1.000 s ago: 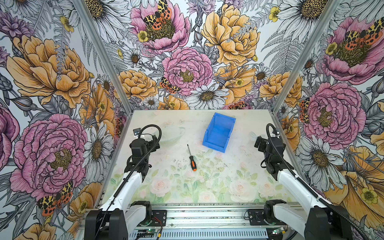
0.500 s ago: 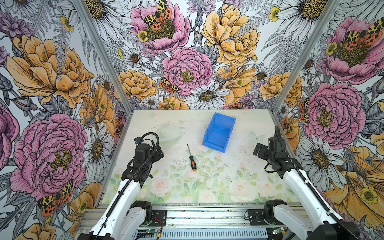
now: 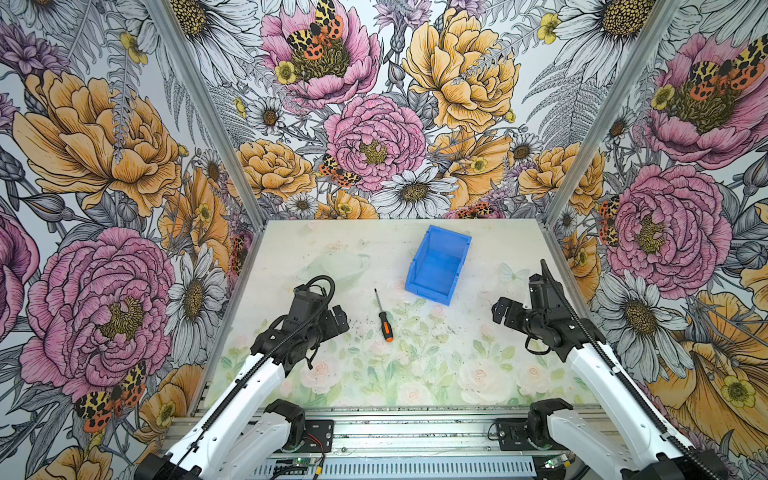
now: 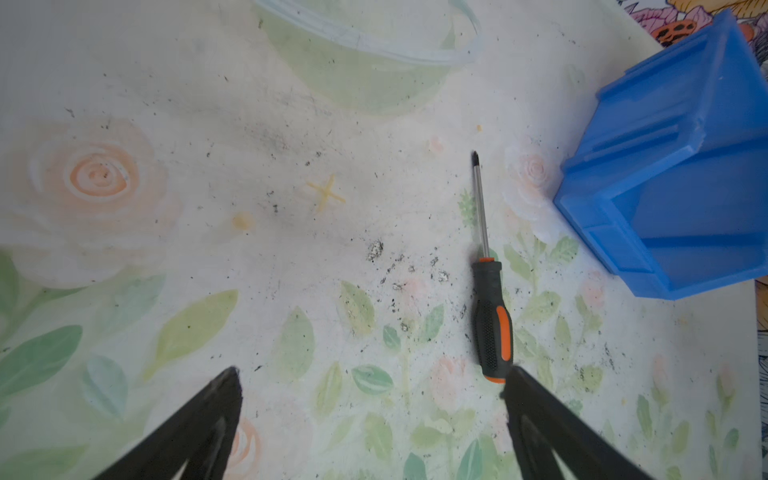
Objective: Put the screwdriver in the bin
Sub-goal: 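Move the left gripper over the screwdriver handle while the right arm rises slightly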
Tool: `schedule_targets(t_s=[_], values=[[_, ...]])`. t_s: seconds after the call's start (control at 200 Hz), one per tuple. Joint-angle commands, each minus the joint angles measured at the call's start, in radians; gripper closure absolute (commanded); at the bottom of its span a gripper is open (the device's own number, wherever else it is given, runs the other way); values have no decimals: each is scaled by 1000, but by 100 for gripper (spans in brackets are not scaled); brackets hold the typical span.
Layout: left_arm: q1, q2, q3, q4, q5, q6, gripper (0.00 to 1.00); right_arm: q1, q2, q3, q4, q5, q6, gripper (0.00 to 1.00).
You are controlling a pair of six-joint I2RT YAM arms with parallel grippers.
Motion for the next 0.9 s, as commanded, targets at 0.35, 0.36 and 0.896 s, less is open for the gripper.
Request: schedule_targets(t_s=[0.35, 0.36, 0.896], values=[[-173, 169, 32, -45, 48, -125, 1, 59, 5, -28, -10, -1, 51, 1], [-177, 174, 36, -44, 46, -124, 1, 61, 6, -28, -10, 2, 51, 0], [-264, 515, 278, -19, 9, -85, 6, 155, 57, -28, 0, 94, 42, 0]])
